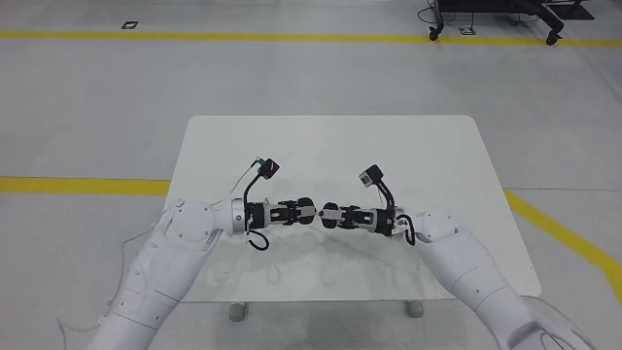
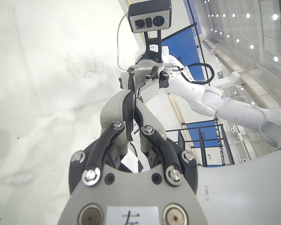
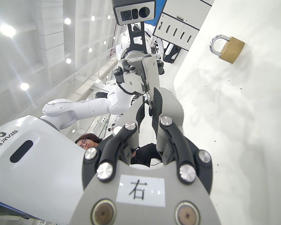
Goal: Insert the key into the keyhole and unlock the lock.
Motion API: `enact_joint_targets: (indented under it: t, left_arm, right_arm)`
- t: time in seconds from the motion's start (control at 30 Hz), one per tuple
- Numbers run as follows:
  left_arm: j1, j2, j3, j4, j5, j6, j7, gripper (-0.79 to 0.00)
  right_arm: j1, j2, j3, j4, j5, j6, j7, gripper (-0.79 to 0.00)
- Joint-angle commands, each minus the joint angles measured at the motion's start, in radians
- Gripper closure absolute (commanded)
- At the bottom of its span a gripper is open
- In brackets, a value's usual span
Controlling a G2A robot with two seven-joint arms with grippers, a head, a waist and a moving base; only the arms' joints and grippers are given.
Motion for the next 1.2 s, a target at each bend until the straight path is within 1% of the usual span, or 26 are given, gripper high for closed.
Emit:
enact_joint_targets:
  t: [0.0, 0.07, 0.1, 0.33, 0.37, 0.4, 0.53, 0.63, 0.77, 0.9, 0.93, 1.13, 1.17]
  left_arm:
    - [0.000, 0.001, 0.004, -0.002, 0.003, 0.001, 0.001, 0.000]
    - [0.000, 0.001, 0.007, -0.004, 0.007, 0.002, 0.003, 0.000]
    - [0.000, 0.002, 0.008, -0.004, 0.007, 0.002, 0.005, 0.000]
    - [0.000, 0.005, 0.011, -0.003, 0.007, 0.002, 0.013, 0.000]
    - [0.000, 0.005, 0.008, 0.001, -0.004, 0.011, 0.026, -0.148]
    - [0.000, 0.004, 0.009, 0.002, -0.009, 0.014, 0.030, -0.782]
    - [0.000, 0.004, 0.009, 0.002, -0.009, 0.014, 0.030, -0.785]
    - [0.000, 0.004, 0.009, 0.002, -0.009, 0.014, 0.030, -0.785]
    - [0.000, 0.004, 0.009, 0.002, -0.009, 0.014, 0.030, -0.785]
    - [0.000, 0.004, 0.009, 0.002, -0.009, 0.014, 0.030, -0.785]
    - [0.000, 0.004, 0.009, 0.002, -0.009, 0.014, 0.030, -0.785]
    - [0.000, 0.004, 0.009, 0.002, -0.009, 0.014, 0.030, -0.785]
    - [0.001, 0.004, 0.007, -0.005, -0.002, 0.017, 0.044, -0.785]
  right_arm:
    - [0.003, -0.001, -0.005, -0.001, 0.002, 0.000, 0.000, -0.086]
    - [0.007, -0.002, -0.012, -0.001, 0.003, -0.002, -0.002, -0.065]
    - [0.008, -0.002, -0.016, 0.000, 0.004, -0.003, -0.003, 0.000]
    - [0.009, 0.000, -0.029, 0.004, 0.006, -0.014, -0.014, 0.000]
    - [0.007, 0.002, -0.028, 0.004, 0.004, -0.017, -0.017, 0.000]
    - [0.006, 0.004, -0.027, 0.003, 0.002, -0.019, -0.019, 0.000]
    - [-0.011, 0.020, -0.006, 0.009, -0.012, -0.039, -0.039, 0.000]
    - [-0.035, 0.041, 0.030, 0.005, -0.013, -0.061, -0.061, 0.000]
    - [-0.090, 0.084, 0.110, -0.024, -0.024, -0.091, -0.091, 0.000]
    - [-0.163, 0.134, 0.205, -0.079, -0.050, -0.114, -0.114, 0.000]
    - [-0.177, 0.140, 0.217, -0.094, -0.045, -0.116, -0.115, 0.000]
    - [-0.177, 0.140, 0.217, -0.094, -0.045, -0.116, -0.115, 0.000]
    - [-0.177, 0.140, 0.217, -0.094, -0.045, -0.116, -0.115, 0.000]
